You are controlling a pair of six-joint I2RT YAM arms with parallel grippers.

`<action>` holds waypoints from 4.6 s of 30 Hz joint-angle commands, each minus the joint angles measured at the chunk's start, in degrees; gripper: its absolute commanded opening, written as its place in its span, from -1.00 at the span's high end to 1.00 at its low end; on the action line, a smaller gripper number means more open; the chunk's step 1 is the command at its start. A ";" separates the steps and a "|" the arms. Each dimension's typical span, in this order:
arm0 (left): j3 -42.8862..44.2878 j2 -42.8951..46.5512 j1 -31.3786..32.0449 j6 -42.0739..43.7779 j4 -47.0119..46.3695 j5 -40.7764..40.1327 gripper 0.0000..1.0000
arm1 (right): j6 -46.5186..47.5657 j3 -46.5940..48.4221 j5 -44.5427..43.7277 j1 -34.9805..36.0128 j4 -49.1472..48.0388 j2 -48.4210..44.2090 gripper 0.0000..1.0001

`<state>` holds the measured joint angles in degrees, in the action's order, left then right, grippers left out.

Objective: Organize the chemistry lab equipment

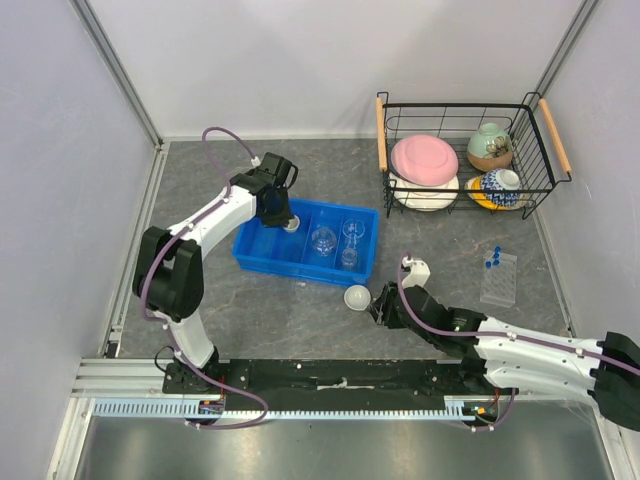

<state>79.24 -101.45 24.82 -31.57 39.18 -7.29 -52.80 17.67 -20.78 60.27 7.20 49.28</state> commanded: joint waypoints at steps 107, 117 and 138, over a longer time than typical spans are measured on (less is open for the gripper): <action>-26.68 50.73 1.81 4.32 7.40 -5.28 -1.00 | 20.10 69.85 -16.92 3.54 8.36 57.05 1.00; -30.11 58.19 1.81 4.59 5.56 -1.68 -0.99 | 18.96 76.54 -17.11 -0.85 7.91 66.12 1.00; -29.67 61.63 1.81 5.12 5.47 2.54 -1.00 | 18.61 83.14 -15.00 -2.53 12.66 76.58 1.00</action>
<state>49.19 -40.34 26.74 -28.60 46.59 -5.50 -33.82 97.95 -35.83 57.91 18.96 124.18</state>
